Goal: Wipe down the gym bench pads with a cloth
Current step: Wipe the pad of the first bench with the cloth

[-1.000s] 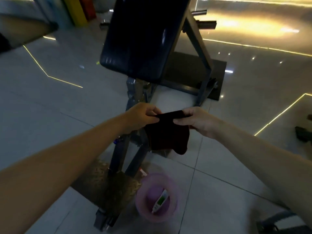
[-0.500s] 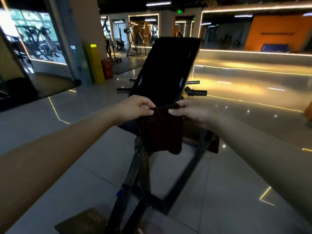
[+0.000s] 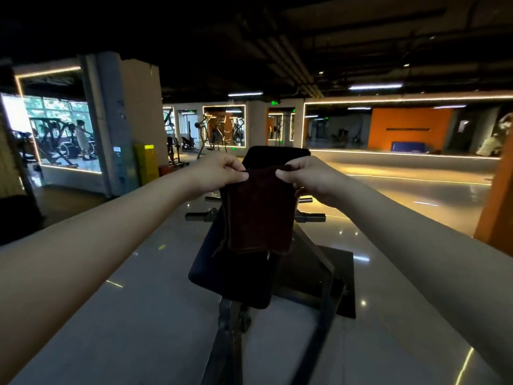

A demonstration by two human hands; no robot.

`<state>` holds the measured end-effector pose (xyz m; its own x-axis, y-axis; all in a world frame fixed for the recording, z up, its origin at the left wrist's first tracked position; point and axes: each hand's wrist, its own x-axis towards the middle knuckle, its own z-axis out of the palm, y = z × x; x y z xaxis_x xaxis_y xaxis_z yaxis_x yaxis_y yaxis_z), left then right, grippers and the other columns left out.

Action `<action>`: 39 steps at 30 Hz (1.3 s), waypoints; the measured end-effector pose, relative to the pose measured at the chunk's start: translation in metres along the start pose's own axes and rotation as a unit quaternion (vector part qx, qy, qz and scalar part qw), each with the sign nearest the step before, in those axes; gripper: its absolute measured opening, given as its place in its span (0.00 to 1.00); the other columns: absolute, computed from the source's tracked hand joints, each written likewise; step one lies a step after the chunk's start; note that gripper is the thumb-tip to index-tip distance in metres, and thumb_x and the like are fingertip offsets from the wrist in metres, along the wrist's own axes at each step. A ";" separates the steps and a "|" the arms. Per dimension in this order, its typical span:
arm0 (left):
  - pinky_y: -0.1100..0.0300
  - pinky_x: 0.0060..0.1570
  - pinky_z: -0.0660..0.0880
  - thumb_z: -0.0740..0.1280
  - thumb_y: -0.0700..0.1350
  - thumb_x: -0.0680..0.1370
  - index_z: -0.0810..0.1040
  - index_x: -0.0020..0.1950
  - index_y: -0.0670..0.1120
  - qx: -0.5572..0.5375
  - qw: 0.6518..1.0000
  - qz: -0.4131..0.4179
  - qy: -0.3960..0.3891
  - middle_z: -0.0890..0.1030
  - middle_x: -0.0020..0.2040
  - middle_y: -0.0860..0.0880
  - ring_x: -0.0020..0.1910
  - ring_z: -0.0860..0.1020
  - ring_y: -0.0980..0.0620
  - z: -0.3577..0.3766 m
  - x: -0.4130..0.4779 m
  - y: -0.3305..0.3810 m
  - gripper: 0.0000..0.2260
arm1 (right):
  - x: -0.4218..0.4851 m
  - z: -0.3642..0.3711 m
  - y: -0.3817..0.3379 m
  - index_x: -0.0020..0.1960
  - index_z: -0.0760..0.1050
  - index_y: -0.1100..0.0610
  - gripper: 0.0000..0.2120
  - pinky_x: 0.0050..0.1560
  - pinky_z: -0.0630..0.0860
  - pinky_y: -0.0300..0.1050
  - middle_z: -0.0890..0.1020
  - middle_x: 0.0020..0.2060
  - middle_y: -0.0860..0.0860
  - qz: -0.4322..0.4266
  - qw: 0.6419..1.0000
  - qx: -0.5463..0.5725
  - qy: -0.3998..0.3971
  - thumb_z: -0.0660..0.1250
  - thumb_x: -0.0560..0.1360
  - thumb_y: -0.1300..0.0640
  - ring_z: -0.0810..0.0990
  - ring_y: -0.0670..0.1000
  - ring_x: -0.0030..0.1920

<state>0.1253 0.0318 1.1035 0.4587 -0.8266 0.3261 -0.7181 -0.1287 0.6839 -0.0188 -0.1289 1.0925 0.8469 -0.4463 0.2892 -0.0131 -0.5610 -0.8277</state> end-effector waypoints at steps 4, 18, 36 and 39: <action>0.65 0.33 0.68 0.66 0.44 0.79 0.77 0.46 0.45 0.006 0.999 0.026 0.026 0.76 0.38 0.52 0.36 0.74 0.57 -0.018 0.009 0.007 0.04 | 0.009 0.000 -0.019 0.51 0.78 0.60 0.09 0.47 0.73 0.46 0.81 0.45 0.53 0.002 0.999 0.007 0.032 0.65 0.79 0.54 0.79 0.53 0.49; 0.67 0.30 0.74 0.64 0.33 0.79 0.76 0.50 0.42 -0.107 0.993 0.046 -0.003 0.80 0.34 0.48 0.32 0.80 0.56 -0.022 0.063 0.016 0.05 | 0.054 -0.037 -0.007 0.56 0.77 0.58 0.10 0.52 0.77 0.49 0.81 0.51 0.55 -0.017 0.998 0.031 0.059 0.62 0.80 0.54 0.80 0.54 0.53; 0.51 0.48 0.72 0.65 0.33 0.77 0.75 0.41 0.47 0.052 0.975 -0.054 0.210 0.77 0.42 0.45 0.44 0.75 0.48 0.091 0.166 0.080 0.09 | 0.172 -0.173 0.080 0.52 0.78 0.58 0.07 0.46 0.79 0.45 0.83 0.48 0.53 -0.086 0.983 0.082 -0.138 0.65 0.79 0.55 0.81 0.52 0.49; 0.49 0.54 0.76 0.63 0.33 0.78 0.76 0.42 0.44 0.071 0.972 -0.071 0.213 0.78 0.44 0.43 0.47 0.77 0.47 0.103 0.185 0.089 0.09 | 0.187 -0.189 0.091 0.47 0.78 0.54 0.04 0.36 0.77 0.38 0.82 0.43 0.50 -0.093 0.980 0.094 -0.150 0.66 0.79 0.56 0.81 0.48 0.44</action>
<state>0.0926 -0.1889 1.1577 0.7126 -0.4960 0.4962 -0.6823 -0.3250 0.6549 0.0381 -0.3952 1.1623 0.9438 -0.1082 0.3124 0.2306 -0.4616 -0.8566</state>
